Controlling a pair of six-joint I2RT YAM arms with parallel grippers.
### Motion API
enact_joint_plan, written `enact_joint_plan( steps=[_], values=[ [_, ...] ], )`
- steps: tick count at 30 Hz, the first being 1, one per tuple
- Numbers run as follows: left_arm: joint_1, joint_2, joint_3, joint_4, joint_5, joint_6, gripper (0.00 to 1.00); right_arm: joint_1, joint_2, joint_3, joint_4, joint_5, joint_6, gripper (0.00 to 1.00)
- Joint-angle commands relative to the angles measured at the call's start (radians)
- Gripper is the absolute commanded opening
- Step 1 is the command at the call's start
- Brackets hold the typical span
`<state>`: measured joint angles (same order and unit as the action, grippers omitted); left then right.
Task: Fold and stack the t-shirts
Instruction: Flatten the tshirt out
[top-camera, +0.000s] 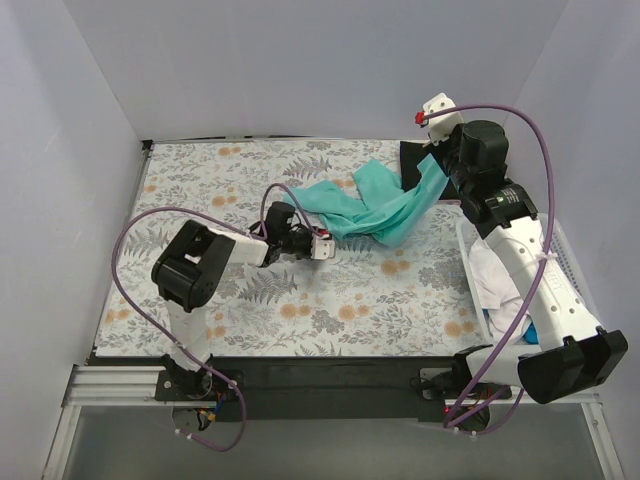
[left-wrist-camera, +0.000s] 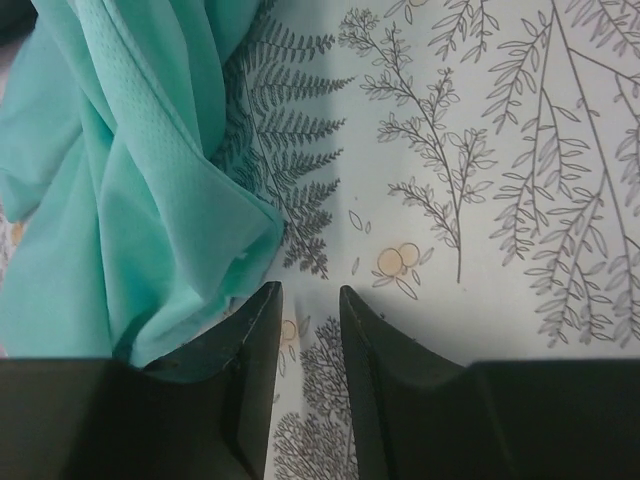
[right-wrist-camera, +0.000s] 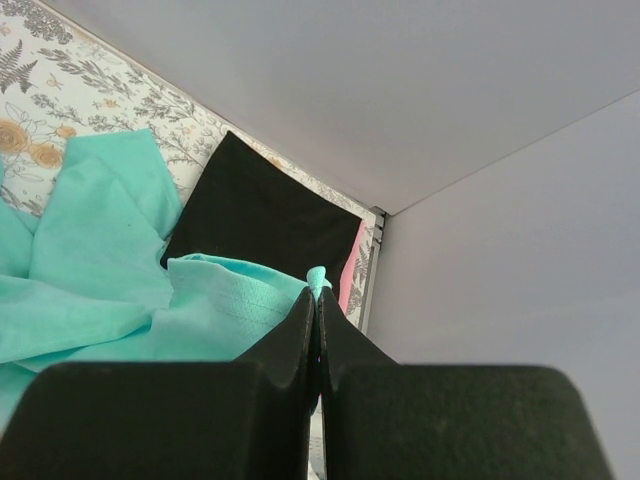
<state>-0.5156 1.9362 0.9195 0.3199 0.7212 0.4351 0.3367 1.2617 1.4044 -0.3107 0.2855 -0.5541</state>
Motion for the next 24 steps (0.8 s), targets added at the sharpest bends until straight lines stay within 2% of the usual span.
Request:
enact_joint_plan(
  steps=[1,4,12,16,21,24],
  values=[
    [-0.017,0.026,0.041,0.047,0.004,0.059,0.3,-0.002,-0.012,0.039,0.058,0.012,-0.007,0.01],
    [-0.02,0.043,0.05,0.086,-0.017,0.056,0.36,-0.004,-0.015,0.031,0.059,0.011,-0.01,0.01],
    [-0.02,0.113,0.108,0.053,-0.019,0.076,0.38,-0.011,-0.015,0.028,0.064,0.009,-0.023,0.01],
    [-0.018,0.152,0.142,0.025,-0.037,0.125,0.27,-0.018,-0.021,0.022,0.068,0.009,-0.029,0.01],
    [-0.014,0.133,0.151,-0.045,-0.034,0.185,0.01,-0.025,-0.021,0.027,0.071,0.007,-0.036,0.01],
    [0.015,0.034,0.136,-0.122,-0.007,0.16,0.0,-0.027,-0.024,0.028,0.07,-0.006,-0.033,0.01]
  ],
)
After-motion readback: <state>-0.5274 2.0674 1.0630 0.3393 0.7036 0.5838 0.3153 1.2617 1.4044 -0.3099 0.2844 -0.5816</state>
